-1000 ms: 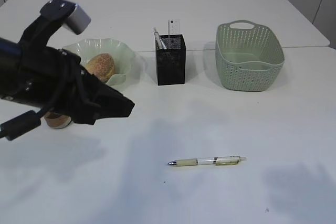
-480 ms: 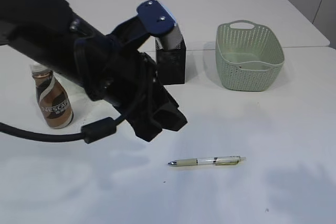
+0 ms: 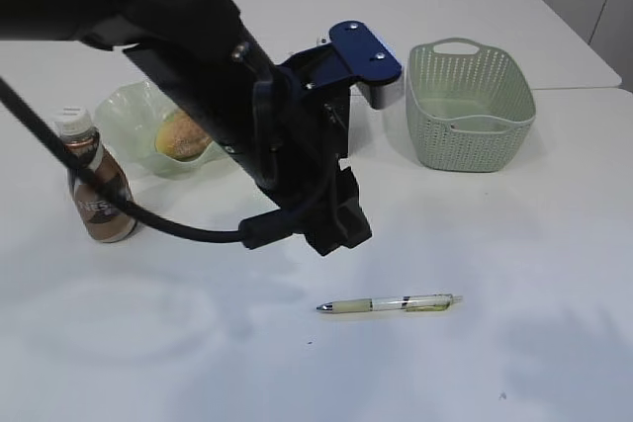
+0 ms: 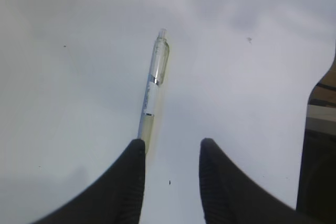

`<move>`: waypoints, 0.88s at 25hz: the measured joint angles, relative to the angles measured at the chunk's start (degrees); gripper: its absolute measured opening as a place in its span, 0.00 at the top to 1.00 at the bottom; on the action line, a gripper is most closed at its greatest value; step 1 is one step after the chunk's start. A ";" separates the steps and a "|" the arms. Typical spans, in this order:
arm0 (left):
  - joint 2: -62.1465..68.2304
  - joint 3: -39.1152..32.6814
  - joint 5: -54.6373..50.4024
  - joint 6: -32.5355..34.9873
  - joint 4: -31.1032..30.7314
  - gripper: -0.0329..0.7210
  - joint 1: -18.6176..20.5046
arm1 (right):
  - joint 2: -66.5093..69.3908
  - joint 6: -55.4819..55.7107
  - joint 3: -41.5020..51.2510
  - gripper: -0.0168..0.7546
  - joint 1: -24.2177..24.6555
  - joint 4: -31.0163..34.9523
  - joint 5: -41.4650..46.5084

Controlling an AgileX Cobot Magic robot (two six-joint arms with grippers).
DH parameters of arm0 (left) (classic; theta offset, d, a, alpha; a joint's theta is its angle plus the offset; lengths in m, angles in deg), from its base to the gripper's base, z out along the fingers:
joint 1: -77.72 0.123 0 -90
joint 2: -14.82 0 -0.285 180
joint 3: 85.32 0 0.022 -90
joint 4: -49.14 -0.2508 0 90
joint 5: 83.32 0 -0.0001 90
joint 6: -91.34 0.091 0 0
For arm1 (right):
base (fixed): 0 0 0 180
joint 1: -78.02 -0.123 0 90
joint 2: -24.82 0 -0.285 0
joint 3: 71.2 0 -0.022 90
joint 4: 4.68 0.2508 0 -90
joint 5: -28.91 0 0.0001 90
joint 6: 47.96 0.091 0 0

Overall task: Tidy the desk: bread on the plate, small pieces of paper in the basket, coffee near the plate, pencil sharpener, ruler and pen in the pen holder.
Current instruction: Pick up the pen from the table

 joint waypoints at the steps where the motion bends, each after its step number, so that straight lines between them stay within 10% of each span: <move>1: 1.07 1.49 -0.90 -0.44 -0.89 0.63 -0.35 | 0.00 0.00 0.00 0.64 0.00 0.00 0.00; 22: 22.38 23.76 -14.19 -6.55 -13.63 0.63 -5.75 | 0.00 0.10 0.00 0.64 0.00 -0.79 0.00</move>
